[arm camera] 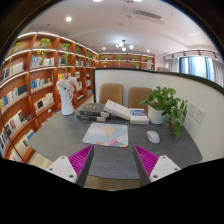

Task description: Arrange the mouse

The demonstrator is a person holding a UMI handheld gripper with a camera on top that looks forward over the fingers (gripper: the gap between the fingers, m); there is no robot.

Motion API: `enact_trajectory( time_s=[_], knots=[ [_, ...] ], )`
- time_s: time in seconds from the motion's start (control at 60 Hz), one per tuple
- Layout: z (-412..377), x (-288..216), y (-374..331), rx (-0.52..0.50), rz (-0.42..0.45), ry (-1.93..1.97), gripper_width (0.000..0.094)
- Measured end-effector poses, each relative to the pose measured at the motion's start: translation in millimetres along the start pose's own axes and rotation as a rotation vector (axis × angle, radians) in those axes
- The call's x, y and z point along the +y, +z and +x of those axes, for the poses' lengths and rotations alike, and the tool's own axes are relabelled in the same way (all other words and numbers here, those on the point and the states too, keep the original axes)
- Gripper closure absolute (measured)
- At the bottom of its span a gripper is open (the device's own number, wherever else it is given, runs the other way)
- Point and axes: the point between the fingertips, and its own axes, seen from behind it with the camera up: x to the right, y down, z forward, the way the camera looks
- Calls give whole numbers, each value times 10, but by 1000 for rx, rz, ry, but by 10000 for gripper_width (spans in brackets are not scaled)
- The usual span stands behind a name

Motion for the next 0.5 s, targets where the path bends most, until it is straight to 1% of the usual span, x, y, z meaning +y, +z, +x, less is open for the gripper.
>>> enact_trajectory(
  time_s=[0.133, 0.3, 0.5],
  knots=[
    [208, 339, 129, 29, -35, 7, 155],
    [879, 823, 393, 107, -117, 32, 158],
    [1753, 1063, 856, 207, -177, 39, 160]
  ],
)
